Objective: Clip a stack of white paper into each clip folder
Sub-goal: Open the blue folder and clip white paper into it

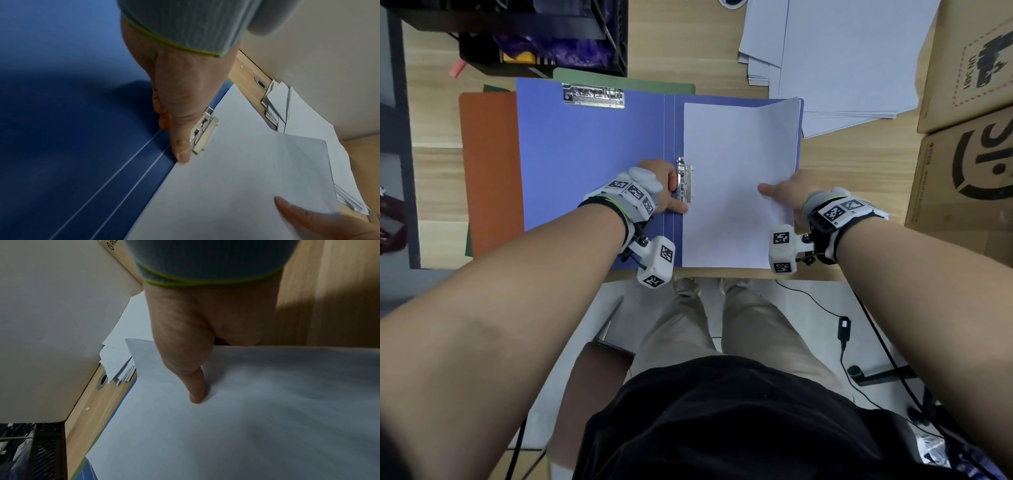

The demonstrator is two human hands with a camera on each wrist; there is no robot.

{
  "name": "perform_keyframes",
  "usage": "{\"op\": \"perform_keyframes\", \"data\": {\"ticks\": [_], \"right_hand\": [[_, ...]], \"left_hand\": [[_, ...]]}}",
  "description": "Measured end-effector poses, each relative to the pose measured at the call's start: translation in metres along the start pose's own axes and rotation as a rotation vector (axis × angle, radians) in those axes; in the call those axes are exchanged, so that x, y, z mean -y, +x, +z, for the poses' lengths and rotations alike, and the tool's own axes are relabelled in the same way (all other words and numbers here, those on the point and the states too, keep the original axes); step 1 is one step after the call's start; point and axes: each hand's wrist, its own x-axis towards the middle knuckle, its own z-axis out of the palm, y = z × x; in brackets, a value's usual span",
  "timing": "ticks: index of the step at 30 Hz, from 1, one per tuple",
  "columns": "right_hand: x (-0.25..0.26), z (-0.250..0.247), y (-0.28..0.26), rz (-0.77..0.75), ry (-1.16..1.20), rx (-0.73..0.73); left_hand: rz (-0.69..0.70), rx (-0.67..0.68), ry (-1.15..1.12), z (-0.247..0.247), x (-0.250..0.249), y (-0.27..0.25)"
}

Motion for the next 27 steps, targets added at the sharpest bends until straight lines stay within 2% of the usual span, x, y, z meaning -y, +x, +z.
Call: {"op": "perform_keyframes", "data": {"ticks": [12, 16, 21, 24, 27], "right_hand": [[-0.011, -0.009, 0.019, 0.014, 0.014, -0.041], [-0.02, -0.019, 0.014, 0.001, -0.122, -0.123], [-0.028, -0.027, 0.014, -0.013, -0.172, -0.12], [-0.013, -0.029, 0.007, -0.059, -0.17, -0.175], [0.013, -0.024, -0.003, -0.184, -0.126, -0.171]], "left_hand": [[-0.034, 0.033, -0.001, -0.001, 0.0, -0.004], [-0.041, 0.033, 0.007, -0.002, 0.0, -0.003], [-0.038, 0.036, 0.013, -0.006, -0.003, -0.007], [-0.049, -0.034, -0.015, -0.015, 0.005, -0.015], [-0.132, -0.198, -0.003, -0.03, 0.023, -0.023]]}}
